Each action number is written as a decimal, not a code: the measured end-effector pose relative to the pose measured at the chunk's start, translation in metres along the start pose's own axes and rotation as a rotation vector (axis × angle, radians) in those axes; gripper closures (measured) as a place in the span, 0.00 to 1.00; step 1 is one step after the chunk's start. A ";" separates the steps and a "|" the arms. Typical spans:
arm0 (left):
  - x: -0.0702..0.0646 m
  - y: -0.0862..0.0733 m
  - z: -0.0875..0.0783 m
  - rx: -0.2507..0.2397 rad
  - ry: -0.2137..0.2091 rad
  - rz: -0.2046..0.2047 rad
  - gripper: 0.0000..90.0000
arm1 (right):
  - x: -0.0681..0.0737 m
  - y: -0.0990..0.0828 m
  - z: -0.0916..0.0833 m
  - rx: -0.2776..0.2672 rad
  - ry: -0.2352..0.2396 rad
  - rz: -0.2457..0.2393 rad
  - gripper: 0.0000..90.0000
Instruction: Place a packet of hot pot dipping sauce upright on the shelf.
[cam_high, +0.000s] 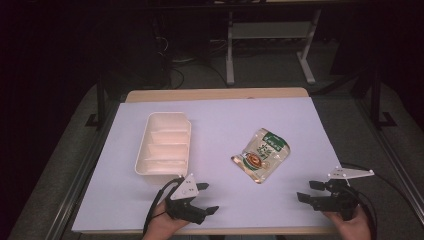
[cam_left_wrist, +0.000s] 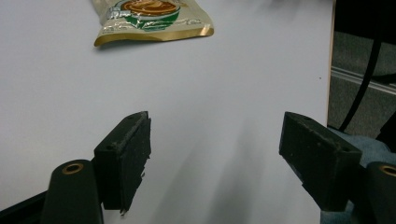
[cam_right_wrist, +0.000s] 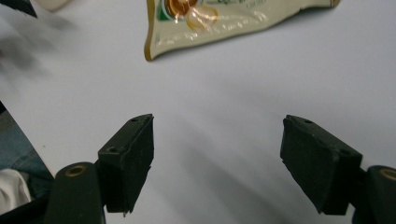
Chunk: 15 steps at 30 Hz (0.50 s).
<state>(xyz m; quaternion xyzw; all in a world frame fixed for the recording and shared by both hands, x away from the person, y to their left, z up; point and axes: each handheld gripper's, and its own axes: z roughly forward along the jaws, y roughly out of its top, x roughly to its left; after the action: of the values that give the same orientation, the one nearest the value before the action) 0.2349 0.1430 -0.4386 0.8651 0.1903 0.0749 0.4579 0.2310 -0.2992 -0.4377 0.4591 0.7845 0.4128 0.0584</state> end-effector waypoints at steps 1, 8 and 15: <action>0.000 0.000 0.000 0.000 0.000 0.000 0.28 | 0.000 0.000 0.000 0.000 0.000 0.000 0.28; 0.008 0.015 0.012 -0.027 -0.012 -0.030 0.33 | -0.003 0.003 -0.005 -0.024 -0.004 -0.015 0.27; 0.020 0.040 0.034 -0.038 0.049 0.001 0.38 | -0.011 0.002 -0.003 -0.017 -0.004 0.009 0.26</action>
<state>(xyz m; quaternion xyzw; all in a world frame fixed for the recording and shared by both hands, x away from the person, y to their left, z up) 0.2739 0.1047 -0.4258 0.8543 0.1997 0.0997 0.4694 0.2373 -0.3085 -0.4374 0.4631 0.7788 0.4185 0.0621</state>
